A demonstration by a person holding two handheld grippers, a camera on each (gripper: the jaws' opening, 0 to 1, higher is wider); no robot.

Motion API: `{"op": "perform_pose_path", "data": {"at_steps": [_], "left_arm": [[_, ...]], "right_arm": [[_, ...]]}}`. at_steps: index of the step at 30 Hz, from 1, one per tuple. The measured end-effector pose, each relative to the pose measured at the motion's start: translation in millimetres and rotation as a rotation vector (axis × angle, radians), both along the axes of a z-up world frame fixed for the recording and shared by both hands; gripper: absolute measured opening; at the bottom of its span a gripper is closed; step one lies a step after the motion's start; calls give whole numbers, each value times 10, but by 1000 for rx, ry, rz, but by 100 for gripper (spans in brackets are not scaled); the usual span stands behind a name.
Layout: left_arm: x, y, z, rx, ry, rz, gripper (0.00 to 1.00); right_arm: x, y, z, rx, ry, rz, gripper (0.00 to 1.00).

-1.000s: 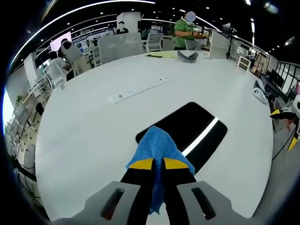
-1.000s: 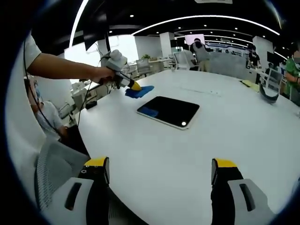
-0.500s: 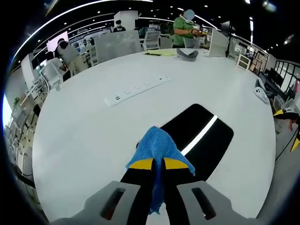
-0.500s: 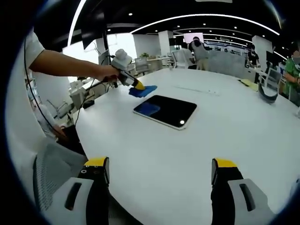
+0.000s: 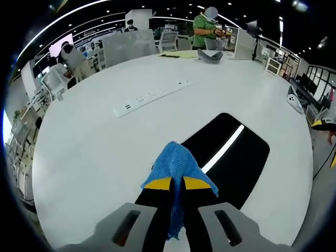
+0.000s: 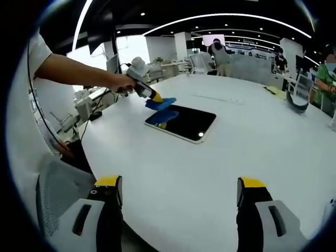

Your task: Wipe the mirror surface with the cleaning cloth until all visible marks leave the cleaned area.

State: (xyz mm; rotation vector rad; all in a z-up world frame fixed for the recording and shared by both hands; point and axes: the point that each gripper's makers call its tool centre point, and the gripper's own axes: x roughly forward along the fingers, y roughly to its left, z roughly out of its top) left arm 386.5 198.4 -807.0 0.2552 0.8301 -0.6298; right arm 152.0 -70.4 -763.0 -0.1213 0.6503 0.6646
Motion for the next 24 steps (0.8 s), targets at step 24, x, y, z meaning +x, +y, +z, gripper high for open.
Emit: {"op": "perform_pose_path", "data": {"at_steps": [24], "left_arm": [[163,-22,-242,64,12,-23,5]], "right_arm": [[-49,61,-147,8,41,-2,90]]}}
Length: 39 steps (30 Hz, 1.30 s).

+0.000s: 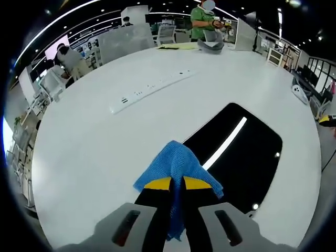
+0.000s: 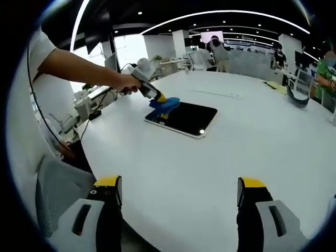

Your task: Wipe the mirror surface with the cleaning cloth until all visible marks leave the cleaned area.

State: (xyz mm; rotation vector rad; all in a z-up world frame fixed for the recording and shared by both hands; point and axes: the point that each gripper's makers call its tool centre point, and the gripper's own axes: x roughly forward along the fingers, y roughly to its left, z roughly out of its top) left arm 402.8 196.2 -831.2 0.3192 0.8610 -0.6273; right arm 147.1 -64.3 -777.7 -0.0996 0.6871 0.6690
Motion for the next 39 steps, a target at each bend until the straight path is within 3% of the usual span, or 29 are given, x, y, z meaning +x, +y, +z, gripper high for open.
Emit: {"op": "perform_pose_path", "data": {"at_steps": [7,16,27,39], "left_arm": [[54,-28,-13,33,-10,-44,5],[71,-40,-30,36,18,-62,5],[73,-49,-42,73,48,-89,5],[60,-54,-41,76,63,-93,5]], "right_arm": [[-23,28,-30,2,7,7,90],[20,56,-36,21,-8,7,90],[107,26,75,17,-44,32,90],[35,25,29,38,-22,30,89]]}}
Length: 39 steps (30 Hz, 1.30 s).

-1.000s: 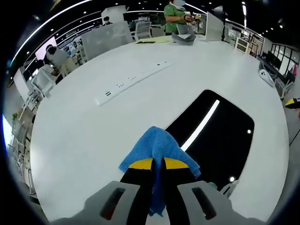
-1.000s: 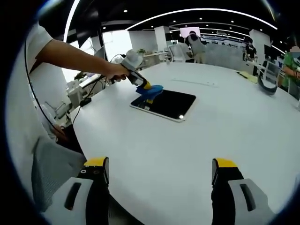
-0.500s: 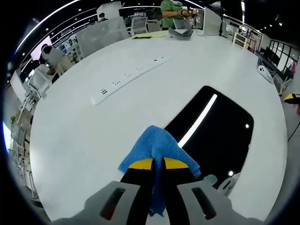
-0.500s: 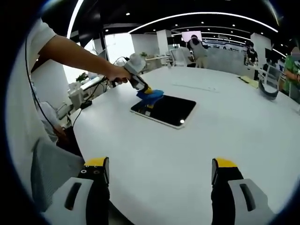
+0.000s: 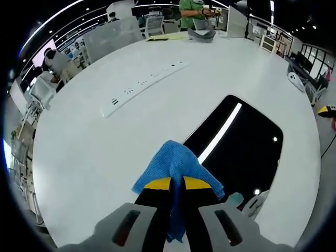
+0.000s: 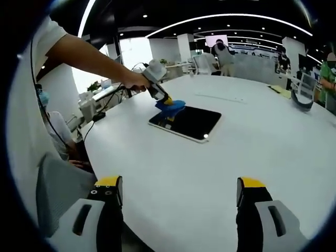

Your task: Wipe the mirror surface with the cleaning cloth until all visible marks leave the cleaned area.

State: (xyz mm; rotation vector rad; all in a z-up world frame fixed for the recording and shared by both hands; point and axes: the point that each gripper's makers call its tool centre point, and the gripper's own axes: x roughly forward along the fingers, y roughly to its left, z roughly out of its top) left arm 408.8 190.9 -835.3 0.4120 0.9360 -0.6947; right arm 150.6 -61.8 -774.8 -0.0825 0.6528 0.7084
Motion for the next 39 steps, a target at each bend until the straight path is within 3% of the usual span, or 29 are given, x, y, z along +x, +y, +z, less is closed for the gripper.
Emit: {"op": "perform_pose_path", "data": {"at_steps": [13,39], "left_arm": [[6,-24,-2,8,13,10,5],[59,-290,2,-14,17,27,5]], "right_arm": [[-8,-31,-17,11,-6,-11,89],[-58,-63,-69,15,7,-21,89]]}}
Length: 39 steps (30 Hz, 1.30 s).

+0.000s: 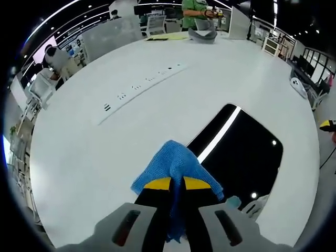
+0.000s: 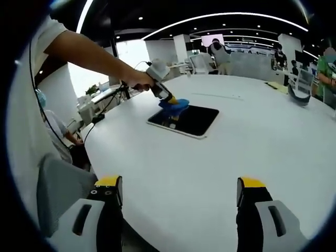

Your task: Wipe the mirror surface with the cleaning cloth until all visible marks leave the cleaned area.

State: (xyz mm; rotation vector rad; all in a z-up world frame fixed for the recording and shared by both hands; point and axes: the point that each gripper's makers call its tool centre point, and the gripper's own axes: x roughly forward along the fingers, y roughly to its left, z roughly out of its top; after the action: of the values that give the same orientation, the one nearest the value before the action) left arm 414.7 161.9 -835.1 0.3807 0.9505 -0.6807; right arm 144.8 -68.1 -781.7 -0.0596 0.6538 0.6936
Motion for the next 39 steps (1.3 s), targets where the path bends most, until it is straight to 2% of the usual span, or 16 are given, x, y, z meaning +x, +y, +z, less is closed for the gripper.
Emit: {"op": "perform_pose_path", "data": {"at_steps": [8,25,32,39], "left_arm": [[14,-183,-6,1,0,-30,5],[26,-261,-12,-8,6,-36,5],[2,-414,-12,-15,4,-68,5],[15,-416,-18,-10,9,-70,5]], "right_arm": [[14,4,7,1,-3,-1,89],[-11,-53,-10,4,3,-17,89],[-17,-62,-8,2,3,-18,89],[-23,-54,0,8,3,-21,89]]}}
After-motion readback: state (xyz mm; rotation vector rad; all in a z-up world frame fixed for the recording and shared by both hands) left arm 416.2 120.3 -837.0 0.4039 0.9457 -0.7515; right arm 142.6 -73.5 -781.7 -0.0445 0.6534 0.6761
